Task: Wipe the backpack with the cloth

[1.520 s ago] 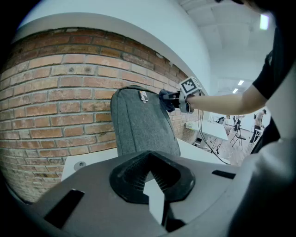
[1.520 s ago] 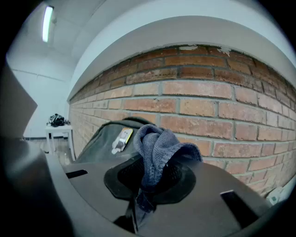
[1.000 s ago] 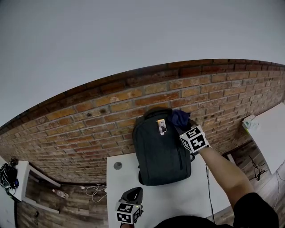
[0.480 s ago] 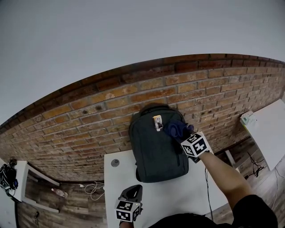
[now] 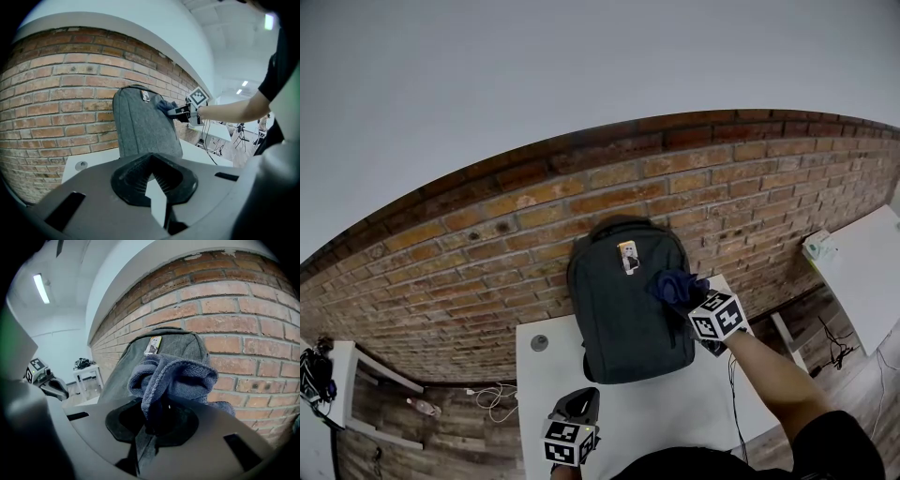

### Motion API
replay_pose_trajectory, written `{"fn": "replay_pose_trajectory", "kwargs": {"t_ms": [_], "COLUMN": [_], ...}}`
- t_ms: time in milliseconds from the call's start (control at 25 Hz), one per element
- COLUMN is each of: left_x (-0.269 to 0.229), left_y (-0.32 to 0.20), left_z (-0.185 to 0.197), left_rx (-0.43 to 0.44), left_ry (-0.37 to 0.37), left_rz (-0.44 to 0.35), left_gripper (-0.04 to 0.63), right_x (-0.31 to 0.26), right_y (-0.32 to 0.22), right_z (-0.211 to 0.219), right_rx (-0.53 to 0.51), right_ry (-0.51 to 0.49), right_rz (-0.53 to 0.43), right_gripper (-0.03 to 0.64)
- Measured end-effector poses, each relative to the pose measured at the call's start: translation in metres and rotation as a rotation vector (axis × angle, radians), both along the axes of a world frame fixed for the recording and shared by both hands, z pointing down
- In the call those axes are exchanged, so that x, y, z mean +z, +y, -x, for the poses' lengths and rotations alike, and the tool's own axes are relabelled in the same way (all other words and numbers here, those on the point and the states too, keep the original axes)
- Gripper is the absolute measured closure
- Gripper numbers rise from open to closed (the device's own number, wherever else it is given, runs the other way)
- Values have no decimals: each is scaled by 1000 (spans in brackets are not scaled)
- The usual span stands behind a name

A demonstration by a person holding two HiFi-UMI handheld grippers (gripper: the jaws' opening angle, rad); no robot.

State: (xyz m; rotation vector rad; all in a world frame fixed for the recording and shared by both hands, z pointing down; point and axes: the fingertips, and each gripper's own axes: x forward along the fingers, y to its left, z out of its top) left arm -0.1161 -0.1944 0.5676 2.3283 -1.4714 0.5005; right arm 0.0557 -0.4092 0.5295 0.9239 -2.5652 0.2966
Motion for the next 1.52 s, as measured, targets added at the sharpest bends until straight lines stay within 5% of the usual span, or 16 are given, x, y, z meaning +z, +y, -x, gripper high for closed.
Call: {"fn": "replay_pose_trajectory", "kwargs": {"t_ms": [520,1040,1520], "left_x": [2,4,1], "left_y": [0,1,4], "left_z": [-2,-8,0], "left_rx": [7,22,6], "left_ry": [7,11,5], "left_rz": [9,18,12], "left_gripper": [614,614,614], "right_x": [49,138,177], "right_y": [52,104,132], "right_z": [-19,-31,-35], "right_rx": [-10,-19,39], "right_ry": [-2,141,167], "right_rz": [98,198,239], "right_gripper": [569,569,569]}}
